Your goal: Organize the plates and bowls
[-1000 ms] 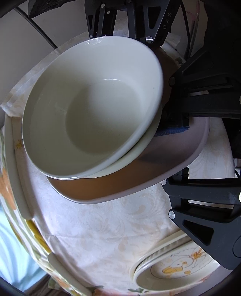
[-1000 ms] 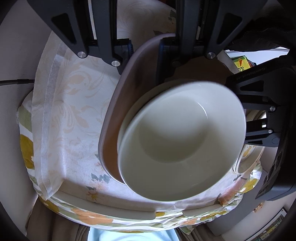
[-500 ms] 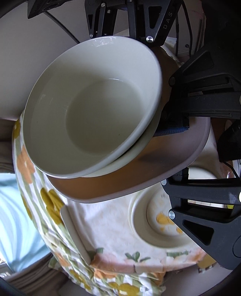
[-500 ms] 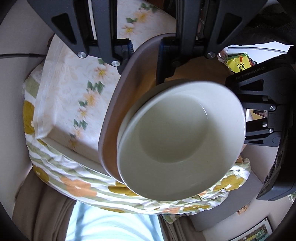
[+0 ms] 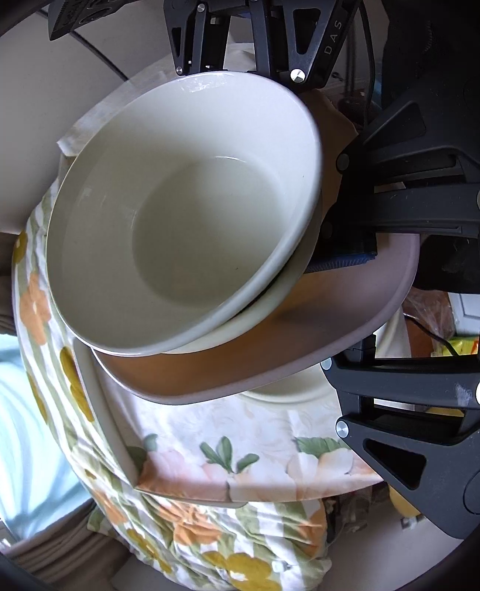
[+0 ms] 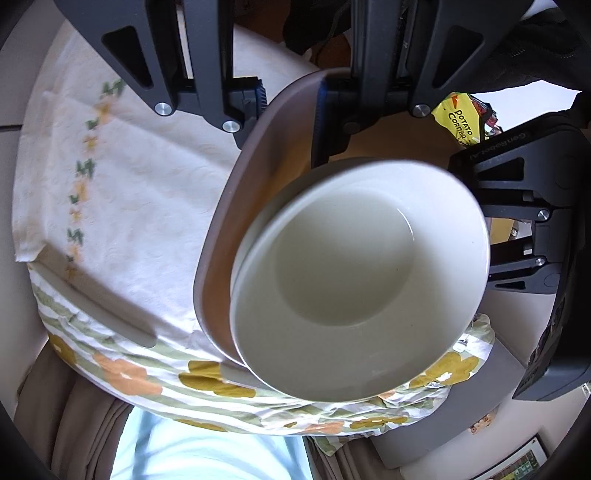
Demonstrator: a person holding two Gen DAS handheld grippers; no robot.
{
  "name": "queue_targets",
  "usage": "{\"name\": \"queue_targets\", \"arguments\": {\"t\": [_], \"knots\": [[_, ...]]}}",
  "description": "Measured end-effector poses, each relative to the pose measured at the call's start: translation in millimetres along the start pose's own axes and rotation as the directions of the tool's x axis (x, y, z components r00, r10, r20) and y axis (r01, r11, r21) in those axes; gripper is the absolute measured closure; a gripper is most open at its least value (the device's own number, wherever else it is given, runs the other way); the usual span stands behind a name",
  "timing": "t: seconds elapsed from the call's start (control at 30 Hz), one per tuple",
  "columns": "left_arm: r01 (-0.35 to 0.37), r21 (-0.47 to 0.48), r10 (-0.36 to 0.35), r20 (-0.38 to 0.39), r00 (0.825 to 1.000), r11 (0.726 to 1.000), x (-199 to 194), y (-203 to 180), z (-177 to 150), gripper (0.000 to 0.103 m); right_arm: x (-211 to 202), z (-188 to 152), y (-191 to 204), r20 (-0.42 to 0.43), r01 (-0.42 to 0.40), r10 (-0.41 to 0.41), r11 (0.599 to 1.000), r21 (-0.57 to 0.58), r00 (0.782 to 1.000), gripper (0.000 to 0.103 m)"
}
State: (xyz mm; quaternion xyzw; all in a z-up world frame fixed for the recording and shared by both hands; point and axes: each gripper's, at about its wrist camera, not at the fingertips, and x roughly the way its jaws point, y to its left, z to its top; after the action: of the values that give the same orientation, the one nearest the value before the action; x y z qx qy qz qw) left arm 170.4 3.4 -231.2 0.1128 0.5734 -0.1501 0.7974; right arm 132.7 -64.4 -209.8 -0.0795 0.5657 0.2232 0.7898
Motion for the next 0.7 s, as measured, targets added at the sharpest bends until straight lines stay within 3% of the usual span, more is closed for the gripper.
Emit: {"name": "queue_targets", "arguments": {"t": [0.3, 0.7], "knots": [[0.035, 0.043, -0.034, -0.033, 0.999, 0.998, 31.8, 35.6, -26.3, 0.082, 36.7, -2.3, 34.4, -0.032, 0.021, -0.019, 0.998, 0.059, 0.999, 0.084], [0.058, 0.061, -0.056, -0.037, 0.998, 0.996, 50.4, 45.0, -30.0, 0.082, 51.4, -4.6, 36.3, -0.044, 0.059, -0.056, 0.994, 0.088, 0.997, 0.084]]}}
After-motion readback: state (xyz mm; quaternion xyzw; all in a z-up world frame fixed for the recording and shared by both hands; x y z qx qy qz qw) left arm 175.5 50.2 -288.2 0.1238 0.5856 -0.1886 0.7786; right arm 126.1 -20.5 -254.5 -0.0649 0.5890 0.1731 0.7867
